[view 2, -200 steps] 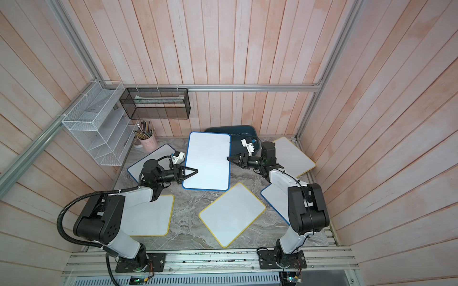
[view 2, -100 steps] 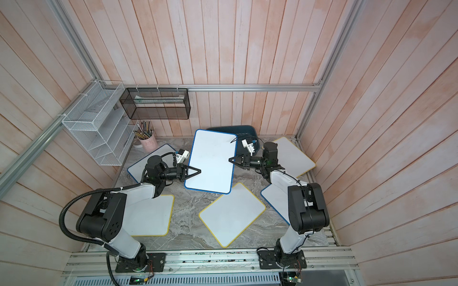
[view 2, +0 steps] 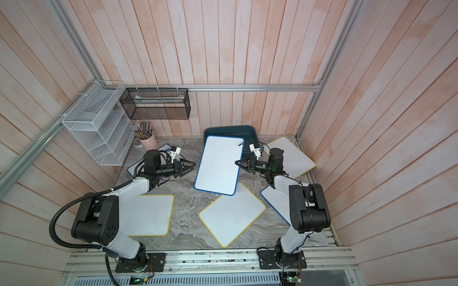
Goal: Put the whiteboard into the storage box
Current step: Pick up the whiteboard at the center of the board, then place the whiteboard in the storage box.
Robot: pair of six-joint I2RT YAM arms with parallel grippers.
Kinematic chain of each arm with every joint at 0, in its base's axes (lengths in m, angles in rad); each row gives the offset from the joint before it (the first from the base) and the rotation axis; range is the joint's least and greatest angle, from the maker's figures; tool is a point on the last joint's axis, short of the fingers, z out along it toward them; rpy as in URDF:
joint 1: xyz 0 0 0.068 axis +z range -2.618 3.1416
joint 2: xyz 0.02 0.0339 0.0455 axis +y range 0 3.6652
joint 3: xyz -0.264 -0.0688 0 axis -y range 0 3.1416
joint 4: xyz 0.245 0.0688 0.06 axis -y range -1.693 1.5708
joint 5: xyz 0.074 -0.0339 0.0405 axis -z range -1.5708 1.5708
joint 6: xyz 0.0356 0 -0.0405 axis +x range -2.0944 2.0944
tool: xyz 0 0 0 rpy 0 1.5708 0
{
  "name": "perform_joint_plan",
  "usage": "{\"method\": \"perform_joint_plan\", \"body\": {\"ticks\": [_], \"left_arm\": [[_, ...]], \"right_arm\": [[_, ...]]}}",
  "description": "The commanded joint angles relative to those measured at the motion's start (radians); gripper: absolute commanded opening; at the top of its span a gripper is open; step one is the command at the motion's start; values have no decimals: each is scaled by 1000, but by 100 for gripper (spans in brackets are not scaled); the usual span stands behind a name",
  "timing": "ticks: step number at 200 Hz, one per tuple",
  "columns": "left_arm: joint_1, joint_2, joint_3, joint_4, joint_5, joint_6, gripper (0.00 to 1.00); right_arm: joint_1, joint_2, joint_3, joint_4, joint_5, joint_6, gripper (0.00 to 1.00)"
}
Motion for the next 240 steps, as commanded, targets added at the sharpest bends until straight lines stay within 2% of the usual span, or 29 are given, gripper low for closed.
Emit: {"method": "perform_joint_plan", "body": {"ticks": [1,18,55,89,106,156,216,240], "left_arm": [[27,-64,-45,45,-57,-21,63],[28,-94,-41,-32,-99,41,63],[32,-116,-55,-90,-115,89,63],[31,-136,-103,-77,-142,83,63],[32,-142,-117,-79,-151,81,63],[31,-168,-148,-56,-172,69,63],[32,-187,-189,-8,-182,32,63],[30,-186,-189,-7,-160,31,63]], "right_arm": [[-41,12,-31,340,33,203,0],[-66,32,-50,433,94,274,0],[-84,76,-49,481,219,304,0],[-83,149,-72,709,399,489,0],[-77,169,-71,754,481,534,0],[-36,167,-72,747,695,549,0],[76,241,-94,859,987,613,0],[115,258,-80,831,1070,612,0]]}}
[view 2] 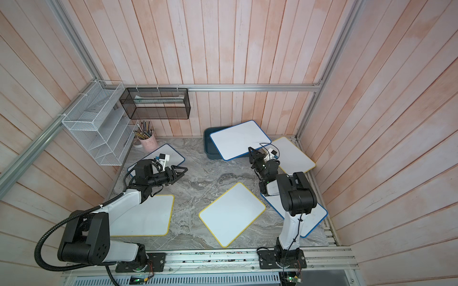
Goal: Put the whiteboard into the storage box
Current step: Place the whiteboard in the storage box.
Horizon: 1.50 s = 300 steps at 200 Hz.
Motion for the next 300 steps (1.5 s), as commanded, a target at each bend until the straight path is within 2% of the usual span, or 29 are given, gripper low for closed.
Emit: {"method": "perform_joint_plan", "body": {"ticks": [1,66,105,147,198,236,256,274,300], "left_arm": [[-2,-14,-13,26,12,-6,63],[-3,-49,-28,-5,5,20,63],[-5,-47,-22,-8,42,21,63],[-4,-64,28,-109,46,64,63],[-2,-171,19,-245,-27,137,63],[-2,-180,-17,-174,-35,90,63],[-2,-186,-33,-133,-35,61,63],[-2,-183,-27,-155,-37,71,63],[-2,-159,-4,-193,-35,106,63]], "right_arm": [[32,4,24,129,155,20,0],[110,94,148,1,276,-4,0],[149,152,224,-74,346,-10,0],[195,205,314,-155,451,-35,0],[224,254,403,-244,499,-42,0],[249,250,417,-309,549,-57,0],[243,270,447,-310,533,-56,0],[236,281,473,-324,501,-57,18],[237,262,452,-326,481,-54,37]]}}
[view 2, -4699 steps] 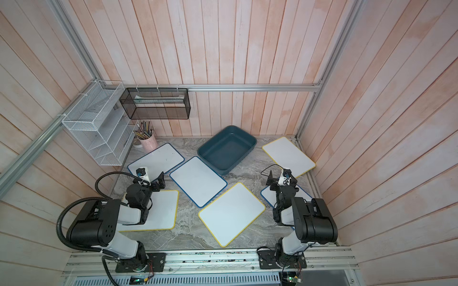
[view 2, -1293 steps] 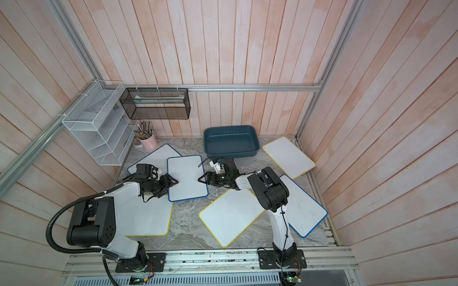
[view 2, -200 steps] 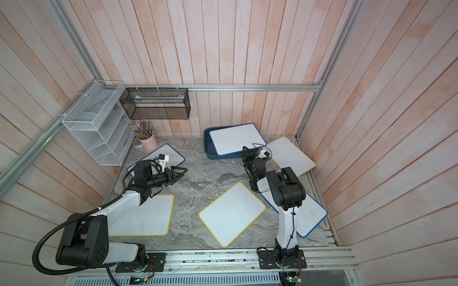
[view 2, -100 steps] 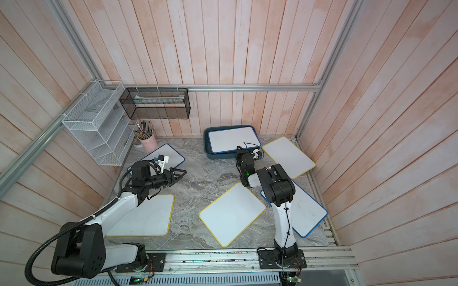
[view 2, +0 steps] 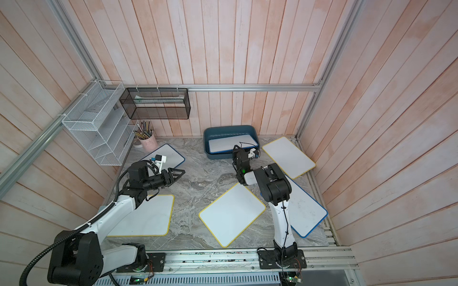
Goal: Put the whiteboard into the storage box
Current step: Place the whiteboard in the storage box.
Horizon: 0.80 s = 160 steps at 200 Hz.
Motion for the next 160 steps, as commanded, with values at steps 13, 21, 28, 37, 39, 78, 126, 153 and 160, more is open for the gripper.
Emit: {"method": "perform_joint_plan", "body": {"ticks": [13,21,28,37,39,78,126,153,160], "left_arm": [[-2,28,17,-14,-5,31,63],[-2,33,18,-10,-7,26,63],[-2,36,20,-9,-7,24,63],[-2,33,19,-13,-4,23,63],[-2,31,18,-14,-4,23,63],[-2,15,-17,-24,-42,40,63],[-5,74,-9,51,-9,14,63],[-16,95,1,84,-15,2,63],[-18,105,12,81,-9,4,63]], "right_arm": [[-4,-29,11,43,-29,-18,45],[-6,-30,15,46,-45,-37,46],[-6,-33,18,43,-62,-53,46],[-6,-38,24,31,-76,-63,47],[-6,-39,24,30,-79,-63,47],[-15,-103,-15,32,-182,-92,57],[-31,-151,-87,57,-322,-102,62],[-54,-159,-93,68,-387,-104,62],[-59,-170,-103,76,-402,-108,62]]}}
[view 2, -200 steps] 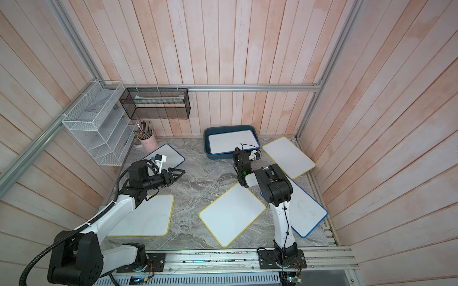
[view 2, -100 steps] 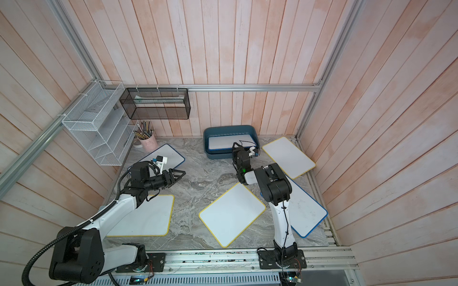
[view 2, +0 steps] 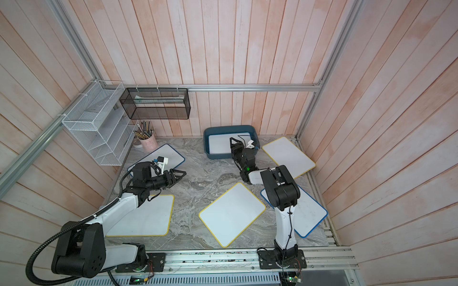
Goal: Put the whiteboard into the storage box
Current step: Place the whiteboard in the storage box, then adjust the whiteboard at the center of the board.
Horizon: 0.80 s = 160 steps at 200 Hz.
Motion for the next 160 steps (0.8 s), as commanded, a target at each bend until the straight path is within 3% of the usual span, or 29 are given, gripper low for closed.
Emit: {"method": "perform_joint_plan", "body": {"ticks": [1,85,160], "left_arm": [[-11,27,20,48,14,-2,63],[-145,166,60,58,-61,97,63],[-262,283,100,31,-82,202,63]], "right_arm": [[-22,-32,-35,35,-91,-23,62],[-48,-259,-175,-234,-337,-320,61],[36,-458,-241,-681,-388,-630,61]]}}
